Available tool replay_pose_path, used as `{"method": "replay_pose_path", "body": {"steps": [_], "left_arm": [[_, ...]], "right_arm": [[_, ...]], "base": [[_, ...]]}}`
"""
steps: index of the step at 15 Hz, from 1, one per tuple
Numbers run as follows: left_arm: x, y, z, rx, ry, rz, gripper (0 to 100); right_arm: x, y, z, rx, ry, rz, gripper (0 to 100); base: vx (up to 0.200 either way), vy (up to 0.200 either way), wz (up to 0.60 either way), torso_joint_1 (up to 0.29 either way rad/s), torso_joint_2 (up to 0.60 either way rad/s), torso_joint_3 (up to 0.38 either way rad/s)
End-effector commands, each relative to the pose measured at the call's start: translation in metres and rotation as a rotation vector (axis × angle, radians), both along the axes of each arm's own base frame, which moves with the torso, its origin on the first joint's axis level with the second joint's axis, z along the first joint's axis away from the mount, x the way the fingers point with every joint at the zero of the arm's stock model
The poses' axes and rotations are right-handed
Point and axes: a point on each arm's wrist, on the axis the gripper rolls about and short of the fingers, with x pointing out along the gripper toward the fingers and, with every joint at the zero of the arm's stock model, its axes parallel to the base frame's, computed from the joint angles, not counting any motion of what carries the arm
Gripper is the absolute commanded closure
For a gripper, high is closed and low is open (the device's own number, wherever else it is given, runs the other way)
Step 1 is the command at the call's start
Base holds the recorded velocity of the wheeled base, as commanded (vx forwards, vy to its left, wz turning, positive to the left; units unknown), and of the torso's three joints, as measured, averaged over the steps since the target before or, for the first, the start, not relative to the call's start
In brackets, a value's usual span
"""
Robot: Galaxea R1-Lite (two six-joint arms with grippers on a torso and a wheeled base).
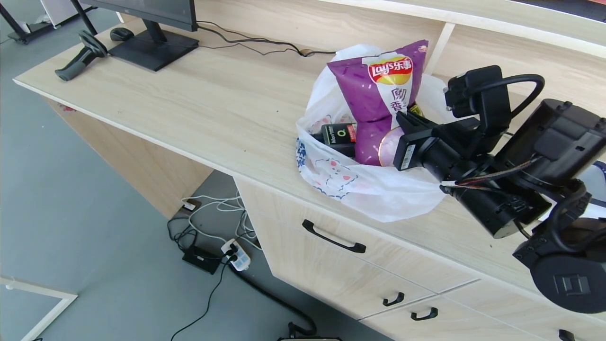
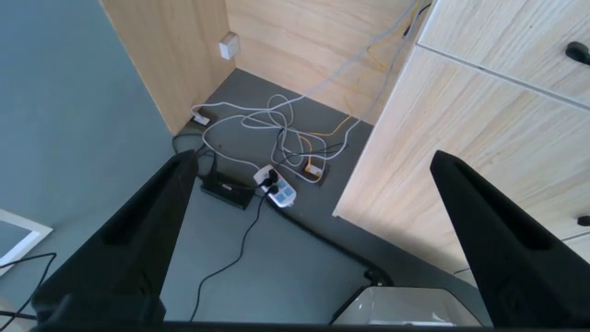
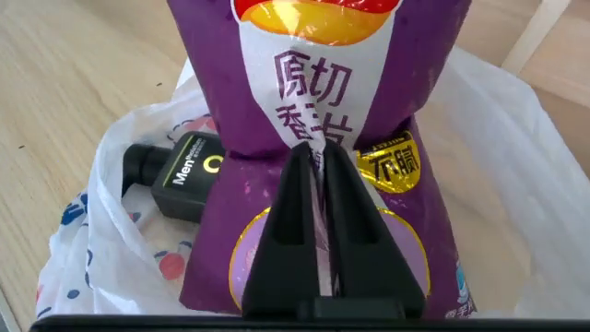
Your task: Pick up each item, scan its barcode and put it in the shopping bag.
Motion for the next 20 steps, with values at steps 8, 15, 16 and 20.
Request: {"method": "replay_pose_path", "body": {"steps": [8, 15, 16, 20], "left_arm": [[0.0, 0.0, 0.0, -0.001, -0.001, 0.001, 0], [0.0, 0.0, 0.0, -0.001, 0.002, 0.001, 0], [0.0, 0.0, 0.0, -0.001, 0.0, 0.001, 0], [0.0, 0.0, 0.0, -0.003, 0.002, 0.0, 0]], "right_arm": [[-0.021, -0.013, 0.025, 0.116, -0.165, 0.003, 0], [-0.111, -0.046, 0.019, 0.044, -0.181, 0.088, 0], [-0.118, -0.053, 0.012, 0.033, -0.165, 0.091, 0], [-0.159, -0.087, -0.066, -0.059, 0.079, 0.149, 0]], "base": [[0.0, 0.0, 0.0, 0.0, 0.0, 0.0], [0.0, 0.0, 0.0, 0.0, 0.0, 0.0], [0.0, 0.0, 0.0, 0.0, 0.0, 0.0], [0.0, 0.0, 0.0, 0.0, 0.0, 0.0]]}}
